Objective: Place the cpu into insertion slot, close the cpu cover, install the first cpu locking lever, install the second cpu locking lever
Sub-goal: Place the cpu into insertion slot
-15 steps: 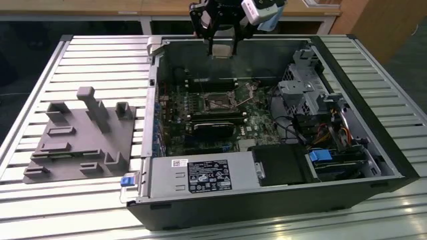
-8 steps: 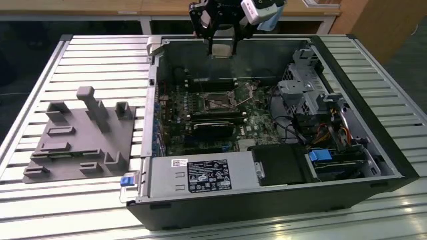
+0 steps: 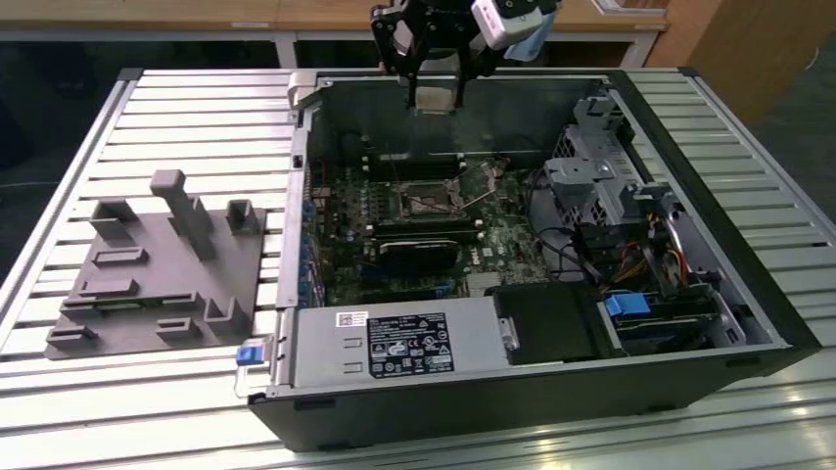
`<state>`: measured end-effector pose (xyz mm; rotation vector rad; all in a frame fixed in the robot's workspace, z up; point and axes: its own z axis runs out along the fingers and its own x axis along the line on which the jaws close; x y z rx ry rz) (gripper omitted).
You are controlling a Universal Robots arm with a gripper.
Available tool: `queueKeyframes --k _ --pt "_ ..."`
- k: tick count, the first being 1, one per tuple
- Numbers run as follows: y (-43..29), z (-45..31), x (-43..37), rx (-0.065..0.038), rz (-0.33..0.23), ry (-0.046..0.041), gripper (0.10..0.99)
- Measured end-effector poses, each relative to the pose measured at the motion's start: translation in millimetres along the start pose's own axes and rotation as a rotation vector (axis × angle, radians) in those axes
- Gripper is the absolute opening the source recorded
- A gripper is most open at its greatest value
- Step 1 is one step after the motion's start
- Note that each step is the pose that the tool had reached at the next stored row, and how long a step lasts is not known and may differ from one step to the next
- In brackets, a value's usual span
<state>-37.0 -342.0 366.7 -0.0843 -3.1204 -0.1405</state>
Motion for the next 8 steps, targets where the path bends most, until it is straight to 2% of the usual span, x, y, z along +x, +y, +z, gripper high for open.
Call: queueKeyframes --k 8 --pt "0.0 0.0 0.0 0.000 0.014 -0.0013 0.537"
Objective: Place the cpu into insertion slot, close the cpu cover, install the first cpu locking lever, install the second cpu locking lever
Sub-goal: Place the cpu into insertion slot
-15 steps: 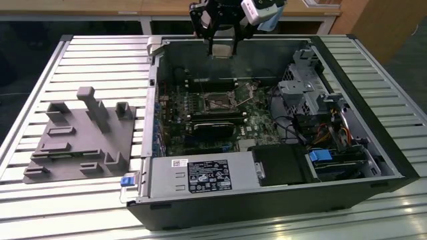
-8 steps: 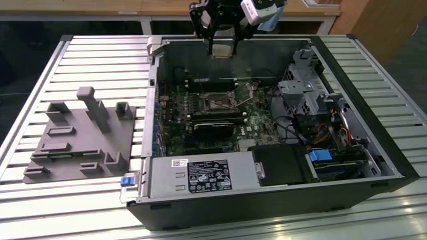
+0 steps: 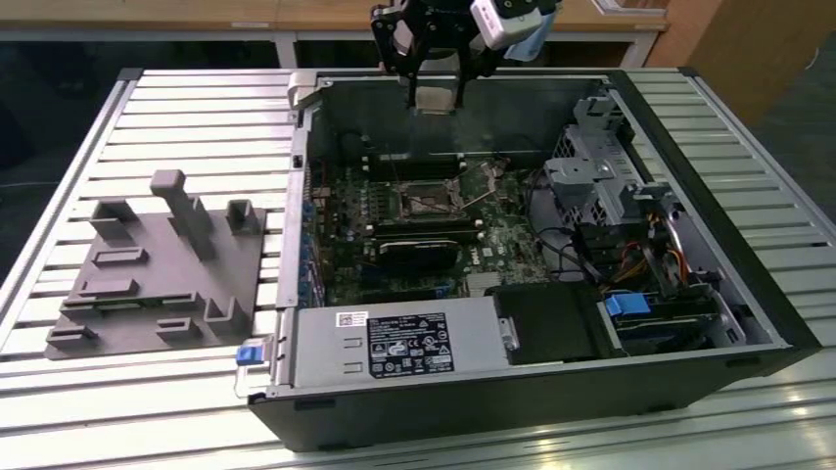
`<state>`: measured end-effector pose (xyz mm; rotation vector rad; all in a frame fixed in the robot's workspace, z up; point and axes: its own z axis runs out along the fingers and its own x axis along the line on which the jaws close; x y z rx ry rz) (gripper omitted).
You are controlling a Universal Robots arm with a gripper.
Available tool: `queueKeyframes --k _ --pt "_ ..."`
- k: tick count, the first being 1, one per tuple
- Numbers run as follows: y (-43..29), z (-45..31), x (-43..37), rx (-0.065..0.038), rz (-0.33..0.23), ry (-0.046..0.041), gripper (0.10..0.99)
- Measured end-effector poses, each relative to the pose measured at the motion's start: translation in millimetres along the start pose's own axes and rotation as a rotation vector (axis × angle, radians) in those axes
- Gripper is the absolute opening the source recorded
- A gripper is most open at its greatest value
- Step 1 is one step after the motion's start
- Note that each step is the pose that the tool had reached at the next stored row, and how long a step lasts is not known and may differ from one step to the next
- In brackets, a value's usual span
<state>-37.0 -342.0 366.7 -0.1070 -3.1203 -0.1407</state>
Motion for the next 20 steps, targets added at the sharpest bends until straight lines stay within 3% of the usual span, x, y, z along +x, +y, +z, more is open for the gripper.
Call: queueKeyframes --k 20 --pt "0.0 0.3 0.0 -0.001 0.067 -0.0060 0.537"
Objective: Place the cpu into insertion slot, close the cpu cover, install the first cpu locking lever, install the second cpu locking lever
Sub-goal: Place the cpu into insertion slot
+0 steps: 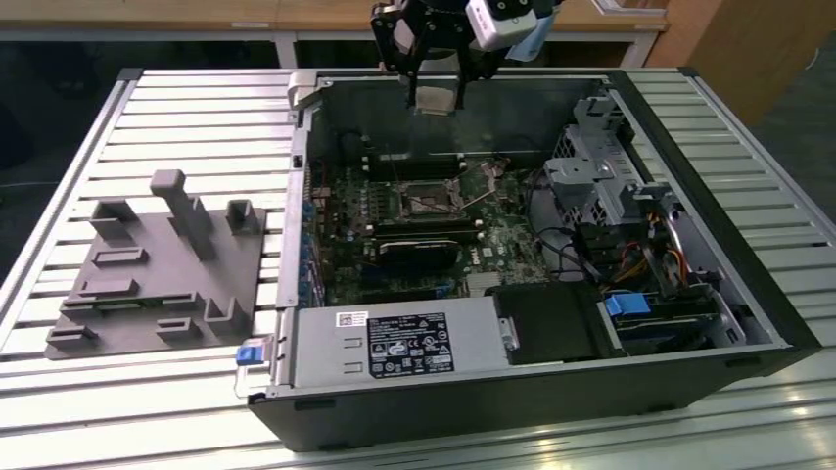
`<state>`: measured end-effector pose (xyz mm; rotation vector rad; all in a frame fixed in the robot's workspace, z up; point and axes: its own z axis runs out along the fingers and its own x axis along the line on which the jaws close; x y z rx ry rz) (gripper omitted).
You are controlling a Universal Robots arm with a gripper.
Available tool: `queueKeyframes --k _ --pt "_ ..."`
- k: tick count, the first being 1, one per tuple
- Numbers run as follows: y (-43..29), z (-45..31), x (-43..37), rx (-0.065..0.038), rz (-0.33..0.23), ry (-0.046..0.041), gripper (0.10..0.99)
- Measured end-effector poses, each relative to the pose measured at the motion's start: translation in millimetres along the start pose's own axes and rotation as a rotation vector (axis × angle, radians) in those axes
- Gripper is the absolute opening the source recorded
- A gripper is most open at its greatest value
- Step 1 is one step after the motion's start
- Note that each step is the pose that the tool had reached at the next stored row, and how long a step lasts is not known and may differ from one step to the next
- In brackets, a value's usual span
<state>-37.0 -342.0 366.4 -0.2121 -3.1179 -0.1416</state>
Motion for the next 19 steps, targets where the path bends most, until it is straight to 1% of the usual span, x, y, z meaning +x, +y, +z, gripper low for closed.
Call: queueKeyframes --k 19 --pt "0.0 0.3 0.0 -0.001 0.055 -0.0049 0.537"
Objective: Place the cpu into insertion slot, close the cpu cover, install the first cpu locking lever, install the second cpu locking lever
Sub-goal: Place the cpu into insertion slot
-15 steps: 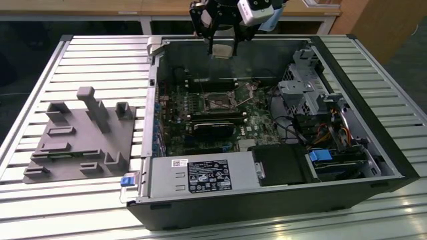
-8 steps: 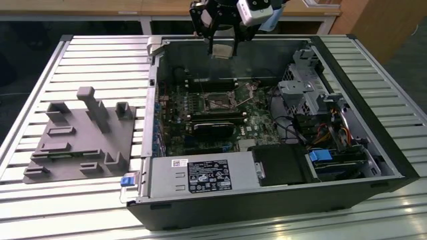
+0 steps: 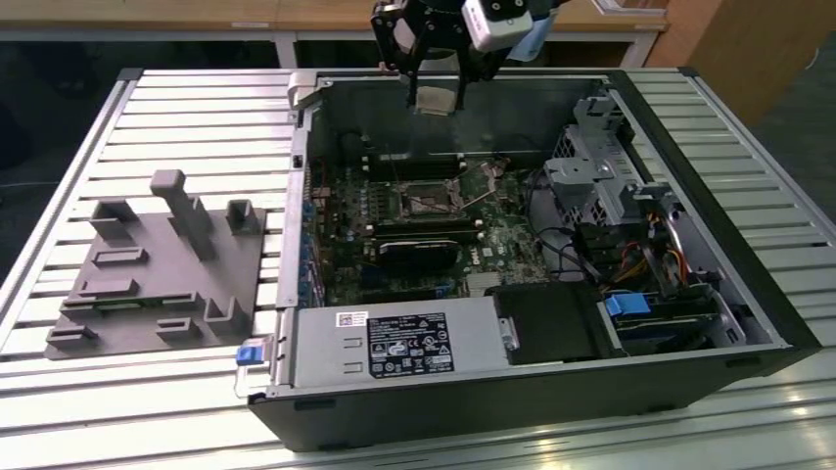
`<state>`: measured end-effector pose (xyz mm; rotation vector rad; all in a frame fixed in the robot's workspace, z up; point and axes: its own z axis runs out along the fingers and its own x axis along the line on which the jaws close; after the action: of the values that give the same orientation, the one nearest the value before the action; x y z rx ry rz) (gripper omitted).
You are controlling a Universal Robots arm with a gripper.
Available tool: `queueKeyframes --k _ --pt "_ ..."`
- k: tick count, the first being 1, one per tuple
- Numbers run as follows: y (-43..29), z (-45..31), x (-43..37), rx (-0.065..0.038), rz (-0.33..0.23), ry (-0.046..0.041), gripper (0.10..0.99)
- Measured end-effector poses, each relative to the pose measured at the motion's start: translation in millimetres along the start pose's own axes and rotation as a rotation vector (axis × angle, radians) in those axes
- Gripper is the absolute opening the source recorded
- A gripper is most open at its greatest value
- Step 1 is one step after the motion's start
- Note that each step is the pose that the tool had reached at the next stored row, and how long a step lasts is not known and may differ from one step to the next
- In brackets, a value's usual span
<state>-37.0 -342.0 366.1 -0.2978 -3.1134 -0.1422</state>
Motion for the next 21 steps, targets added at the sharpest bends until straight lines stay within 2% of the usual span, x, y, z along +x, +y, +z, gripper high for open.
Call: queueKeyframes --k 21 --pt "0.0 0.2 0.0 -0.001 0.060 -0.0054 0.537"
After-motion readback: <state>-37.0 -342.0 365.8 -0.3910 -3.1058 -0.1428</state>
